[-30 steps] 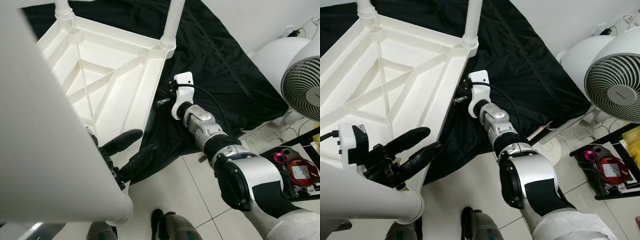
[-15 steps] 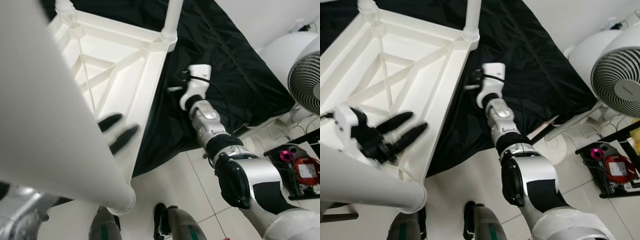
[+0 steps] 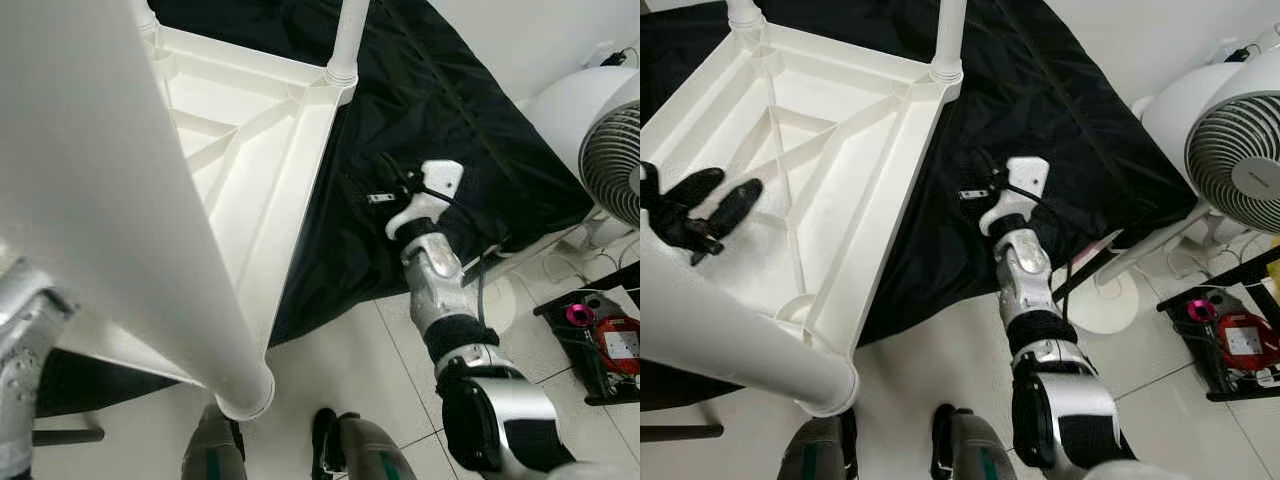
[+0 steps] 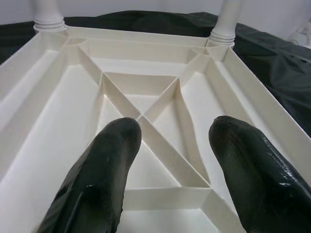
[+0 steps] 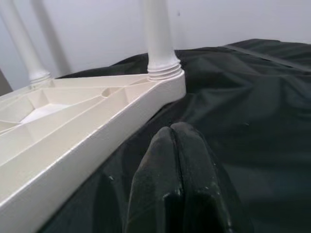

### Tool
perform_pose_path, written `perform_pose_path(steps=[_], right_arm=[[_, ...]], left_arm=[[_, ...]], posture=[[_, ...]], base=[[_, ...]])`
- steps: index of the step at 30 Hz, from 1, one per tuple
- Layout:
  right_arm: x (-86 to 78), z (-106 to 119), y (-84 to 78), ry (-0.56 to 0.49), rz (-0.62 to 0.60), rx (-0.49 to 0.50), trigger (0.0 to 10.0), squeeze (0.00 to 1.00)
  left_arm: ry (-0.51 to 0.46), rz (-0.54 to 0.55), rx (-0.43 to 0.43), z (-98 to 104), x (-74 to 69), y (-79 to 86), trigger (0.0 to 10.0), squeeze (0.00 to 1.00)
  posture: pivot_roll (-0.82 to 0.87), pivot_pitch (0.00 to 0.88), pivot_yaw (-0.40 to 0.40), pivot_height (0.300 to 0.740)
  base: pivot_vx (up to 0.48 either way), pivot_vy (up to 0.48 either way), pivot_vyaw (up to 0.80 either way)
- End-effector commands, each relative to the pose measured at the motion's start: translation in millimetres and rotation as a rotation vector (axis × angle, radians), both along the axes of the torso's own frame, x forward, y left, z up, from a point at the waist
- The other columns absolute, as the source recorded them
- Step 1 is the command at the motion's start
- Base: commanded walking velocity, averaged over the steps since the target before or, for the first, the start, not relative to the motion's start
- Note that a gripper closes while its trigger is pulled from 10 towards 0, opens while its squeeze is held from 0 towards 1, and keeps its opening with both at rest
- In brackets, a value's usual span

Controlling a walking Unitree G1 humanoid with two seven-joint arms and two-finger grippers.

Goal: Building children table

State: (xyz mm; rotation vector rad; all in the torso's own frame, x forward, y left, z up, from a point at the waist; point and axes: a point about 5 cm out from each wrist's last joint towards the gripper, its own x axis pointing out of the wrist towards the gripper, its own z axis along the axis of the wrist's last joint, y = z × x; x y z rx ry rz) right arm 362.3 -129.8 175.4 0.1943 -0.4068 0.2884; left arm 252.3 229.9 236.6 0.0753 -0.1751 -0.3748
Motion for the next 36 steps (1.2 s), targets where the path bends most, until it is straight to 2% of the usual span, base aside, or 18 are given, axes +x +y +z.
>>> perform_pose_path(steps=[1,2,3,5,6,8,9,12,20,21,23,24,25,27,28,29,32,36], right_arm=[[-2.1,-1.4,-2.9,0.004,0.008,0.003,10.0,0.00],[-9.6,-4.2,-9.8,0.000,0.032,-0.001,10.0,0.00],[-9.6,-4.2,-9.8,0.000,0.032,-0.001,10.0,0.00],[-15.9,-5.8,-14.2,0.003,0.059,-0.018,10.0,0.00],[-15.9,-5.8,-14.2,0.003,0.059,-0.018,10.0,0.00],[-21.5,-7.7,-28.0,0.008,0.017,-0.048,10.0,0.00],[-21.5,-7.7,-28.0,0.008,0.017,-0.048,10.0,0.00],[-28.8,-8.8,-44.7,0.015,-0.047,-0.063,10.0,0.00],[-38.2,-9.3,-51.8,0.023,-0.055,-0.073,10.0,0.00],[-41.4,-10.5,-54.3,0.031,-0.052,-0.080,10.0,0.00],[-41.4,-10.5,-54.3,0.031,-0.052,-0.080,10.0,0.00],[-44.6,-11.2,-57.0,0.040,-0.048,-0.089,10.0,0.00],[-44.6,-11.2,-57.0,0.040,-0.048,-0.089,10.0,0.00],[-47.1,-12.2,-62.2,0.052,-0.048,-0.107,10.0,0.00],[-47.1,-12.2,-62.2,0.052,-0.048,-0.107,10.0,0.00],[-48.0,-12.3,-64.5,0.059,-0.048,-0.120,10.0,0.00],[-49.5,-12.4,-67.5,0.069,-0.044,-0.139,10.0,0.00],[-51.1,-12.6,-69.5,0.079,-0.040,-0.158,10.0,0.00]], left_arm=[[0.000,-0.112,0.022,-1.4,-4.3,-2.1,10.0,0.00],[-0.009,-0.205,0.026,-0.6,-9.4,-0.2,10.0,0.00],[-0.009,-0.205,0.026,-0.6,-9.4,-0.2,10.0,0.00],[0.010,-0.281,0.032,-2.4,-13.1,1.1,10.0,0.00],[0.010,-0.281,0.032,-2.4,-13.1,1.1,10.0,0.00],[0.053,-0.328,0.068,-9.0,-12.4,1.8,10.0,0.00],[0.053,-0.328,0.068,-9.0,-12.4,1.8,10.0,0.00],[0.100,-0.375,0.107,-16.5,-10.6,1.3,10.0,0.00],[0.130,-0.446,0.155,-20.8,-13.2,-0.5,10.0,0.00],[0.164,-0.486,0.207,-26.4,-15.8,-0.7,10.0,0.00],[0.164,-0.486,0.207,-26.4,-15.8,-0.7,10.0,0.00],[0.210,-0.531,0.277,-34.4,-19.2,-0.1,10.0,0.00],[0.210,-0.531,0.277,-34.4,-19.2,-0.1,10.0,0.00],[0.271,-0.562,0.367,-46.2,-19.5,4.3,10.0,0.00],[0.271,-0.562,0.367,-46.2,-19.5,4.3,10.0,0.00],[0.295,-0.572,0.362,-46.9,-17.0,7.3,10.0,1.00],[0.311,-0.610,0.347,-44.9,-16.3,9.5,10.0,1.00],[0.340,-0.609,0.435,-54.9,-19.1,12.7,10.0,1.00]], posture=[[0.09,0.174,-0.031,0.740],[0.07,0.166,-0.019,0.740],[0.07,0.166,-0.019,0.740],[0.06,0.160,-0.009,0.740],[0.06,0.160,-0.009,0.740],[0.03,0.144,0.008,0.740],[0.03,0.144,0.008,0.740],[0.02,0.132,0.016,0.740],[0.01,0.120,0.017,0.740],[0.00,0.103,0.018,0.740],[0.00,0.103,0.018,0.740],[0.01,0.093,0.014,0.740],[0.01,0.093,0.014,0.740],[0.01,0.080,0.012,0.740],[0.01,0.080,0.012,0.740],[0.01,0.068,0.006,0.740],[0.00,0.063,-0.001,0.740],[0.00,0.061,-0.004,0.740]], base=[[0.000,0.000,0.00],[0.000,0.000,0.00],[0.000,0.000,0.00],[0.000,0.000,0.00],[0.000,0.000,0.00],[0.000,0.000,0.00],[0.000,0.000,0.00],[0.000,0.000,0.00],[0.000,0.000,0.00],[0.000,0.000,0.00],[0.000,0.000,0.00],[0.000,0.000,0.00],[0.000,0.000,0.00],[0.000,0.000,0.00],[0.000,0.000,0.00],[0.000,0.000,0.00],[0.000,0.000,0.00],[0.000,0.000,0.00]])
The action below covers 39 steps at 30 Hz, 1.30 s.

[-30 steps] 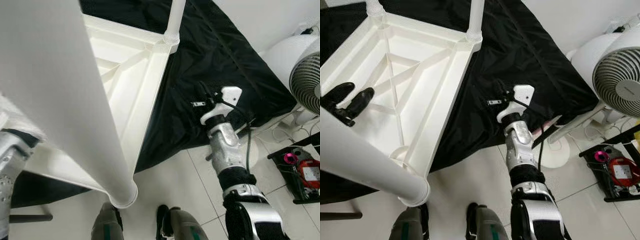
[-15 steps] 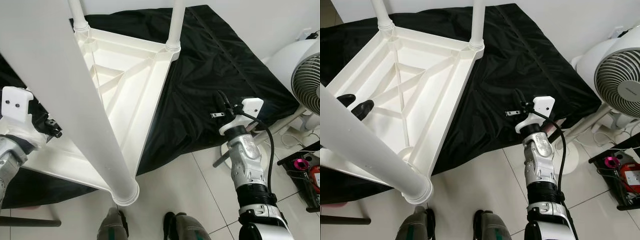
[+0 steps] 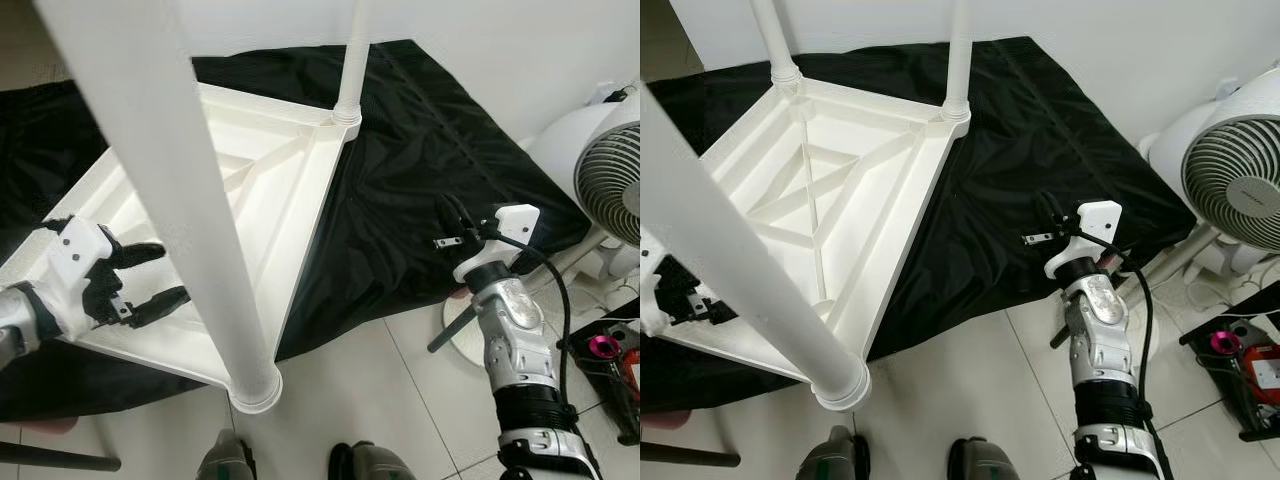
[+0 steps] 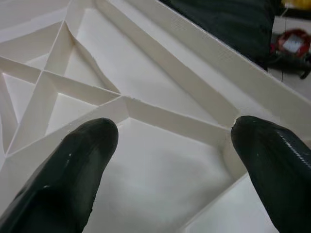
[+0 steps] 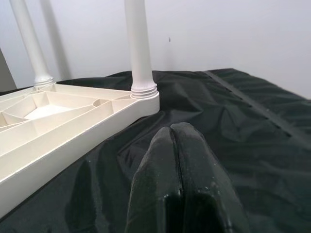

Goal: Building children table

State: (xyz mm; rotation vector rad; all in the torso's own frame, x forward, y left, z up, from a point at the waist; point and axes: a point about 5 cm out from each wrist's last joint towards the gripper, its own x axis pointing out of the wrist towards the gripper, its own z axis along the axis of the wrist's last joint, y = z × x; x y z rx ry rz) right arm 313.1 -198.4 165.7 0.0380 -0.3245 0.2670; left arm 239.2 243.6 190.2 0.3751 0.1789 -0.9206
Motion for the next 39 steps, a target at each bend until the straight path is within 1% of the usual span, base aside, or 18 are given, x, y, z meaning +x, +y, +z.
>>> perform_pose_path(steps=[1,2,4,5,7,8,11,13,14,15,16,19,26,28,30,35,37,39], right_arm=[[-2.1,-2.9,-1.1,0.019,0.005,0.001,10.0,0.00],[-2.4,-2.9,-1.3,0.020,0.004,-0.001,10.0,0.00],[-3.8,-2.4,-2.3,0.026,0.003,-0.005,10.0,0.00],[-3.8,-2.4,-2.3,0.026,0.003,-0.005,10.0,0.00],[-4.9,-2.5,-4.3,0.030,-0.003,-0.009,10.0,0.00],[-4.9,-2.5,-4.3,0.030,-0.003,-0.009,10.0,0.00],[-5.4,-2.4,-4.8,0.033,-0.006,-0.012,10.0,0.00],[-5.4,-2.4,-4.8,0.033,-0.006,-0.012,10.0,0.00],[-5.8,-2.1,-4.3,0.033,-0.006,-0.012,10.0,0.00],[-5.8,-2.1,-4.3,0.033,-0.006,-0.012,10.0,0.00],[-6.0,-1.8,-3.6,0.032,-0.006,-0.013,10.0,0.00],[-6.0,-1.6,-3.3,0.032,-0.007,-0.014,10.0,0.00],[-5.8,-1.1,-4.9,0.032,-0.015,-0.023,10.0,0.00],[-5.8,0.1,-2.6,0.030,-0.014,-0.028,10.0,0.00],[-5.8,0.1,-2.6,0.030,-0.014,-0.028,10.0,0.00],[-6.8,-0.9,-1.1,0.036,-0.029,-0.041,10.0,0.00],[-6.8,-0.9,-1.1,0.036,-0.029,-0.041,10.0,0.00],[-9.3,-2.6,-2.0,0.042,-0.049,-0.043,10.0,0.00]], left_arm=[[0.066,-0.094,0.042,-10.2,-6.7,-0.7,10.0,0.69],[0.085,-0.098,0.054,-14.1,-8.3,0.5,10.0,0.00],[0.126,-0.135,0.063,-19.8,-11.0,5.0,10.0,0.00],[0.126,-0.135,0.063,-19.8,-11.0,5.0,10.0,0.00],[0.153,-0.151,0.096,-25.9,-12.3,9.0,10.0,0.00],[0.153,-0.151,0.096,-25.9,-12.3,9.0,10.0,0.00],[0.158,-0.133,0.140,-33.2,-9.0,11.0,10.0,0.00],[0.158,-0.133,0.140,-33.2,-9.0,11.0,10.0,0.00],[0.153,-0.124,0.165,-37.1,-6.7,11.5,10.0,0.00],[0.153,-0.124,0.165,-37.1,-6.7,11.5,10.0,0.00],[0.146,-0.122,0.193,-41.0,-5.2,12.3,10.0,0.00],[0.147,-0.122,0.205,-43.7,-4.4,12.9,10.0,0.00],[0.168,-0.130,0.210,-49.3,-1.9,12.8,10.0,0.00],[0.156,-0.121,0.200,-54.0,5.6,8.4,10.0,0.00],[0.156,-0.121,0.200,-54.0,5.6,8.4,10.0,0.00],[0.157,-0.117,0.178,-60.3,13.8,1.7,10.0,0.00],[0.157,-0.117,0.178,-60.3,13.8,1.7,10.0,0.00],[0.154,-0.110,0.159,-64.4,20.2,-2.7,10.0,0.00]], posture=[[0.00,0.061,-0.004,0.740],[0.00,0.061,-0.004,0.740],[0.00,0.063,-0.002,0.740],[0.00,0.063,-0.002,0.740],[0.00,0.063,-0.001,0.740],[0.00,0.063,-0.001,0.740],[-0.01,0.063,0.001,0.740],[-0.01,0.063,0.001,0.740],[-0.01,0.062,0.003,0.740],[-0.01,0.062,0.003,0.740],[-0.01,0.060,0.005,0.740],[-0.01,0.059,0.004,0.740],[-0.02,0.054,0.010,0.740],[-0.05,0.043,0.022,0.740],[-0.05,0.043,0.022,0.740],[-0.08,0.035,0.038,0.740],[-0.08,0.035,0.038,0.740],[-0.10,0.032,0.050,0.740]], base=[[0.000,0.000,0.00],[0.000,0.000,0.00],[0.000,0.000,0.00],[0.000,0.000,0.00],[0.000,0.000,0.00],[0.000,0.000,0.00],[0.000,0.000,0.00],[0.000,0.000,0.00],[0.000,0.000,0.00],[0.000,0.000,0.00],[0.000,0.000,0.00],[0.000,0.000,0.00],[0.000,0.000,0.00],[0.000,0.000,0.00],[0.000,0.000,0.00],[0.000,0.000,0.00],[0.000,0.000,0.00],[0.000,0.000,0.00]])
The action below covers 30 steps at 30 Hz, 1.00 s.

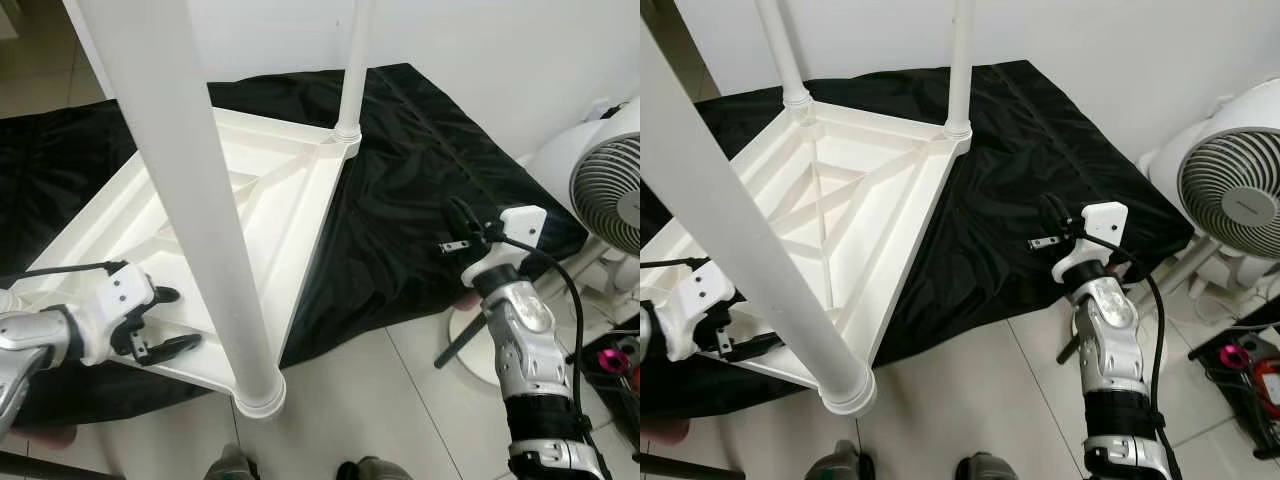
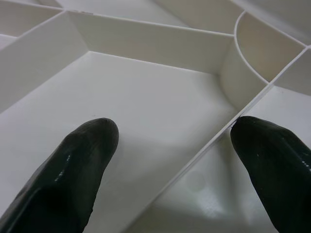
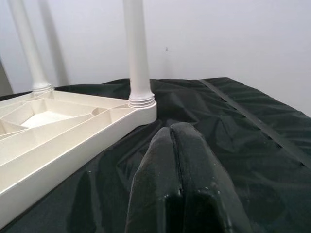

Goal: Building children table

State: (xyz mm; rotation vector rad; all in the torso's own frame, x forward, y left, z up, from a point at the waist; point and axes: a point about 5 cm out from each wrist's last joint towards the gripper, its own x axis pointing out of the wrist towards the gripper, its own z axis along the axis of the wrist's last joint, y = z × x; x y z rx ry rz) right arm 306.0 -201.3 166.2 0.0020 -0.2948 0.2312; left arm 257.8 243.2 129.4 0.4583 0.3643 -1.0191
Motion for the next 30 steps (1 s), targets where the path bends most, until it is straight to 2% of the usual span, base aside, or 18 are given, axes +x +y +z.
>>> perform_pose_path(steps=[1,10,11,13,16,22,24,25,30], right_arm=[[-2.1,-3.0,0.9,0.016,-0.008,-0.010,10.0,0.00],[-10.0,-4.6,-8.9,0.024,-0.063,-0.017,10.0,0.00],[-10.5,-4.3,-9.2,0.026,-0.070,-0.014,10.0,0.00],[-10.7,-4.3,-9.2,0.027,-0.073,-0.012,10.0,0.00],[-11.0,-5.4,-5.3,0.029,-0.076,-0.006,10.0,0.00],[-10.5,-6.4,1.3,0.036,-0.076,0.010,10.0,0.00],[-10.5,-6.4,1.3,0.036,-0.076,0.010,10.0,0.00],[-8.3,-5.8,4.8,0.036,-0.075,0.026,10.0,0.00],[-5.8,-5.6,11.2,0.038,-0.062,0.037,10.0,0.00]], left_arm=[[0.015,-0.027,0.009,-3.6,1.6,-2.3,10.0,0.00],[-0.016,0.021,-0.098,-6.1,21.7,-21.3,10.0,0.00],[-0.032,0.037,-0.129,-5.2,29.2,-26.8,10.0,0.00],[-0.041,0.046,-0.140,-4.5,32.5,-29.6,10.0,0.00],[-0.084,0.120,-0.178,-1.3,47.7,-38.7,10.0,0.00],[-0.163,0.204,-0.159,1.6,66.1,-43.6,10.0,0.00],[-0.163,0.204,-0.159,1.6,66.1,-43.6,10.0,0.00],[-0.184,0.250,-0.155,3.4,76.1,-46.3,10.0,0.00],[-0.209,0.285,-0.137,3.3,84.8,-52.4,10.0,0.00]], posture=[[-0.10,0.032,0.050,0.740],[-0.14,0.039,0.059,0.740],[-0.14,0.044,0.061,0.740],[-0.14,0.044,0.061,0.740],[-0.14,0.051,0.066,0.740],[-0.13,0.066,0.064,0.740],[-0.13,0.066,0.064,0.740],[-0.12,0.074,0.064,0.740],[-0.12,0.081,0.069,0.740]], base=[[0.000,0.000,0.00],[0.000,0.000,0.00],[0.000,0.000,0.00],[0.000,0.000,0.00],[0.000,0.000,0.00],[0.000,0.000,0.00],[0.000,0.000,0.00],[0.000,0.000,0.00],[0.000,0.000,0.00]])
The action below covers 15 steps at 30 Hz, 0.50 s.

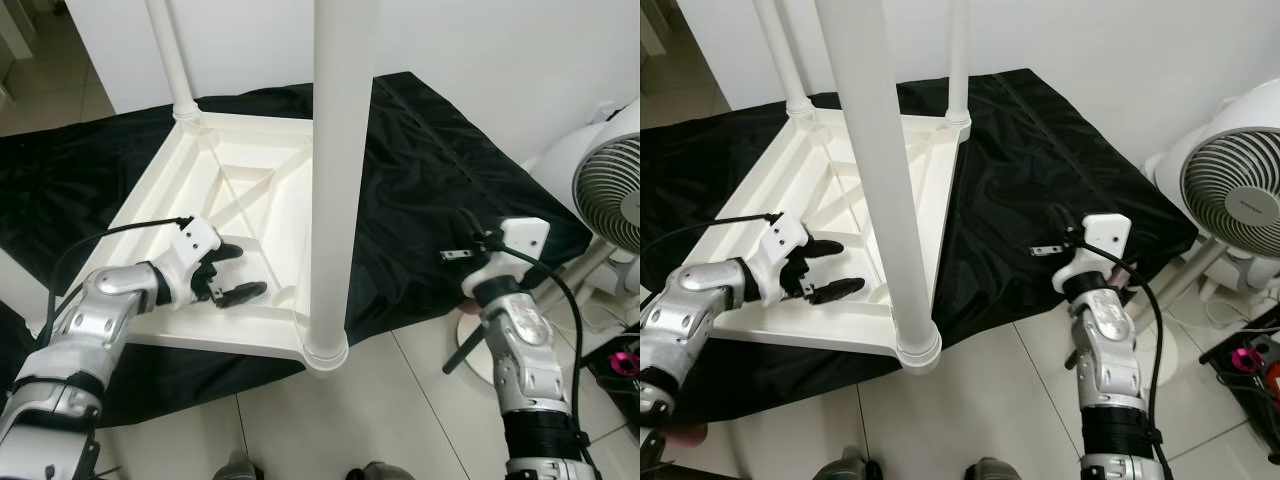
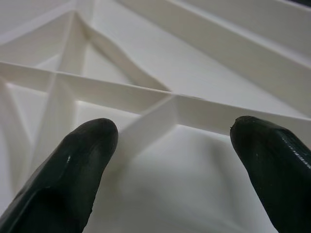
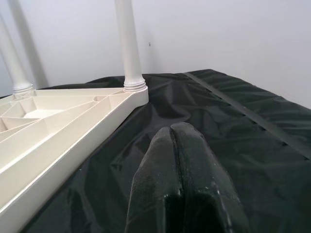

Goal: Building children table

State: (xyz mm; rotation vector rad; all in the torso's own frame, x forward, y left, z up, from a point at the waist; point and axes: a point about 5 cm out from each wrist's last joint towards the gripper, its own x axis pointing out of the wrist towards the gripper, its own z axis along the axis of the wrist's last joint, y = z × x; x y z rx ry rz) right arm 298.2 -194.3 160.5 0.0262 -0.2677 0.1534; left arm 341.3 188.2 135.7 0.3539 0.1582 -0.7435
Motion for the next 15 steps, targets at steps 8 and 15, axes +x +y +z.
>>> perform_pose_path(steps=[8,15], right_arm=[[-9.1,-0.1,19.1,0.033,0.206,-0.012,10.0,0.42],[-22.3,0.8,23.9,0.070,0.406,-0.086,10.0,1.00]], left_arm=[[-0.055,0.003,-0.089,18.3,2.1,1.0,10.0,0.00],[-0.118,0.069,-0.220,41.0,2.1,5.3,10.0,0.00]], posture=[[-0.11,0.093,0.076,0.740],[-0.10,0.097,0.064,0.740]], base=[[0.000,0.000,0.00],[0.000,0.000,0.00]])
